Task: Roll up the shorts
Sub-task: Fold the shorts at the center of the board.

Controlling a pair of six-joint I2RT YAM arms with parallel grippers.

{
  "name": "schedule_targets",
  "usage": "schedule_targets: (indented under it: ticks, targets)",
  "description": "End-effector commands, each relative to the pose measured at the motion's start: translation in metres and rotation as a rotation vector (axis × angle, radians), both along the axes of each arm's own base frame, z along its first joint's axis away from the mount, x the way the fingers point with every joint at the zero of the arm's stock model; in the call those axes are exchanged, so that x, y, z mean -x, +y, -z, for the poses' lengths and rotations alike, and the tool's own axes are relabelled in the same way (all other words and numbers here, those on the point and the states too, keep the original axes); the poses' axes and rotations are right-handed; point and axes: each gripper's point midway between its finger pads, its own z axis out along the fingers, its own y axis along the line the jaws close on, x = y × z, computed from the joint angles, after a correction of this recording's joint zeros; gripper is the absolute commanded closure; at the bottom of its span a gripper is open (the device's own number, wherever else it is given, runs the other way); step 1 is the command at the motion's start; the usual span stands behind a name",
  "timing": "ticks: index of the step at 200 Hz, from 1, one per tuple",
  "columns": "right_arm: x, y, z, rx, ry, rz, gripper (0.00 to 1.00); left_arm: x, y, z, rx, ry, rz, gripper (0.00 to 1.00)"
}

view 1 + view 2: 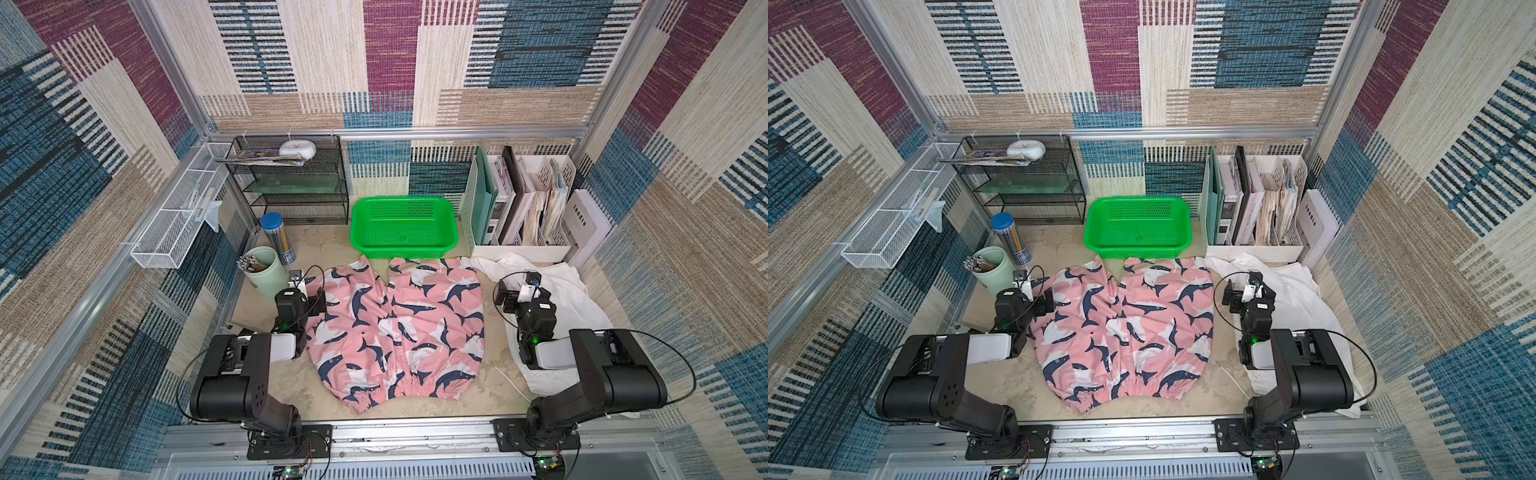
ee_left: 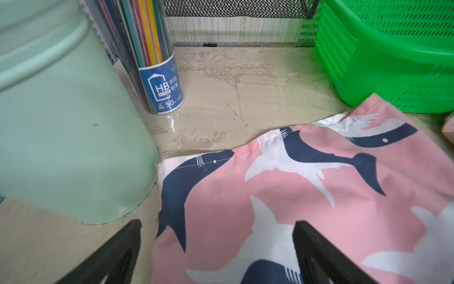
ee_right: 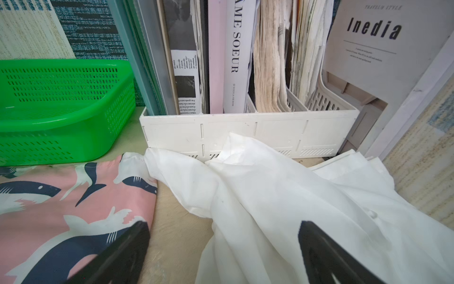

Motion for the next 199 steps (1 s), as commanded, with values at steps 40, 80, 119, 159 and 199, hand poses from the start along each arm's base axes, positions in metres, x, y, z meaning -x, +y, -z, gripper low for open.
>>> schedule_targets:
  ticks: [40,80,119,159,199]
  targets:
    - [-0.002,0.001,-0.005,-0.006,-0.019,-0.002,0.0,-0.004,-0.002,-0.007,0.0,-0.028,0.011,0.0]
    - [-0.002,0.001,-0.005,-0.006,-0.02,-0.003,0.0,-0.004,-0.002,-0.007,0.0,-0.026,0.012,0.0]
    - [-0.003,0.001,-0.006,-0.007,-0.02,-0.005,0.0,-0.004,-0.002,-0.007,0.001,-0.025,0.012,0.0]
    - [-0.001,0.001,-0.006,-0.005,-0.023,-0.003,0.01,-0.005,0.003,-0.013,-0.005,-0.033,-0.019,0.0]
    - [-0.021,0.001,-0.013,-0.002,0.083,-0.006,0.07,-0.002,0.0,-0.08,0.003,-0.047,-0.053,0.0]
